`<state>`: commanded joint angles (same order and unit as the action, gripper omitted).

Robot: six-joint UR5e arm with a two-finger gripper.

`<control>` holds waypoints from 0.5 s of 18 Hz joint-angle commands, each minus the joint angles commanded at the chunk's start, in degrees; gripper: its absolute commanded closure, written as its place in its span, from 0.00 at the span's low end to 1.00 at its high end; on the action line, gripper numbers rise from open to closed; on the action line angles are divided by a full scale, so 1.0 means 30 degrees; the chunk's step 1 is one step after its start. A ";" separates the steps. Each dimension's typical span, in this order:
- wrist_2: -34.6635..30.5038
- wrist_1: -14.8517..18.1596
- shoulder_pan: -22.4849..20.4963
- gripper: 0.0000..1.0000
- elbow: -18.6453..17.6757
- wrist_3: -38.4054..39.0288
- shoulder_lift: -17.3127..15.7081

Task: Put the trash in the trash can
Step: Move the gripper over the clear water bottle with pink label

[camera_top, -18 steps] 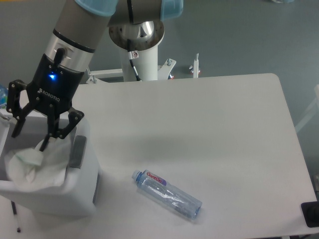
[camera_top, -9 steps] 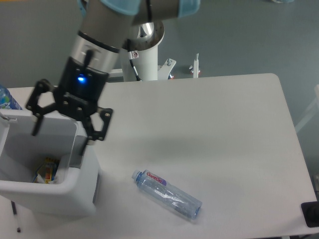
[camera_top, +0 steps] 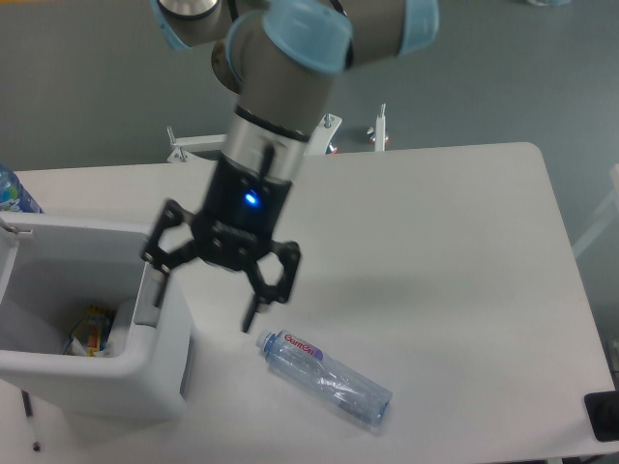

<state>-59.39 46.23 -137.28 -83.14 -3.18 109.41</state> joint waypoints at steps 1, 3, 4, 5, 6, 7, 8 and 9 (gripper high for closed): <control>-0.0732 0.0029 -0.0262 0.00 -0.0029 0.0178 0.0293; -0.1470 0.0059 -0.0644 0.00 -0.0029 0.0472 0.0966; -0.1733 0.0088 -0.0703 0.00 -0.0029 0.0676 0.1202; -0.2055 0.0175 -0.0762 0.00 0.0000 0.0852 0.1378; -0.2377 0.0350 -0.0879 0.00 0.0000 0.0999 0.1525; -0.2612 0.0497 -0.0909 0.00 0.0029 0.1116 0.1701; -0.2789 0.0643 -0.0909 0.00 0.0087 0.1320 0.1818; -0.2936 0.0790 -0.0909 0.00 0.0146 0.1613 0.1936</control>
<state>-68.20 48.60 -140.01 -82.71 1.66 115.22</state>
